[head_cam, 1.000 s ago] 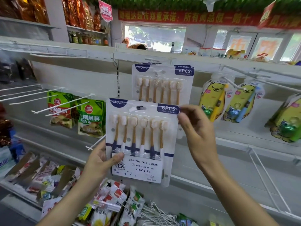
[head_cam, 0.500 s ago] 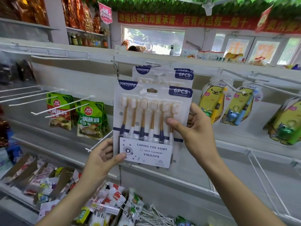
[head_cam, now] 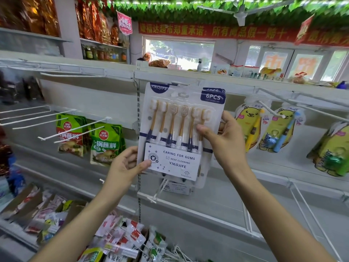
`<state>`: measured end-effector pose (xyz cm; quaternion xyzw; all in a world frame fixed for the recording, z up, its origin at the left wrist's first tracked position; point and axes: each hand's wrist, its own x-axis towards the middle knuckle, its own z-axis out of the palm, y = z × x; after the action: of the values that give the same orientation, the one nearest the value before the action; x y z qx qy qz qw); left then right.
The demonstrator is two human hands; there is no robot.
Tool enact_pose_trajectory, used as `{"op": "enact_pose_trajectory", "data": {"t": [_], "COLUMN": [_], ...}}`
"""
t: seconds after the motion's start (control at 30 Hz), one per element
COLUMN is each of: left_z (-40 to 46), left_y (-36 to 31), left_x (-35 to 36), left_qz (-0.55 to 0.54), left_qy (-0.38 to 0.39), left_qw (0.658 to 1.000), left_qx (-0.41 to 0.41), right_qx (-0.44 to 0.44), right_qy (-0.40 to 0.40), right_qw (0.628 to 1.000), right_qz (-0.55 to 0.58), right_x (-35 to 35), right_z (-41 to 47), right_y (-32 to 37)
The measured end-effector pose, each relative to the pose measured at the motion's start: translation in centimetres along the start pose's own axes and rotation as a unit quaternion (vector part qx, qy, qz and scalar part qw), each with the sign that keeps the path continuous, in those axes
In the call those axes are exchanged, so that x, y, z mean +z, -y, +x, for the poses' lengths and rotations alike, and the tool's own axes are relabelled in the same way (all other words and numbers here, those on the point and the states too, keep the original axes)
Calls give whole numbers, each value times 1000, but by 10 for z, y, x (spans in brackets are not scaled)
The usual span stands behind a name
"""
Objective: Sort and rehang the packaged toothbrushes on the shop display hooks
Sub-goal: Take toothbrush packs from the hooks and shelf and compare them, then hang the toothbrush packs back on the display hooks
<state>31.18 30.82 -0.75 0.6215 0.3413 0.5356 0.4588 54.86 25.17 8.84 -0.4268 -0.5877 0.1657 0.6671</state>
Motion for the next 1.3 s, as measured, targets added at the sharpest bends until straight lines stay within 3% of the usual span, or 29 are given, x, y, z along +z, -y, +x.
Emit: {"op": "enact_pose_trajectory", "data": {"t": [0.63,0.9,1.07,1.3], "left_z": [30,-5,-34,-50], "left_y": [29,52,46,21], "left_x": [30,12,21,77], "left_qz": [45,164,291,449], "left_qy": [17,31,60,119], "left_qw": [998,982,955,867], "left_qx": [-35,-92,-5,183], "right_qx": [61,55,54,35], "right_qy": [-65,-53,-1,59], "right_qw": [976,948,916,867], "right_qz": [-200,-309,-398,-493], "right_x": [-9,-28,-60,-111], "right_z": [13,-30,-74,-133], "right_y": [-26,-30,-36,-27]}}
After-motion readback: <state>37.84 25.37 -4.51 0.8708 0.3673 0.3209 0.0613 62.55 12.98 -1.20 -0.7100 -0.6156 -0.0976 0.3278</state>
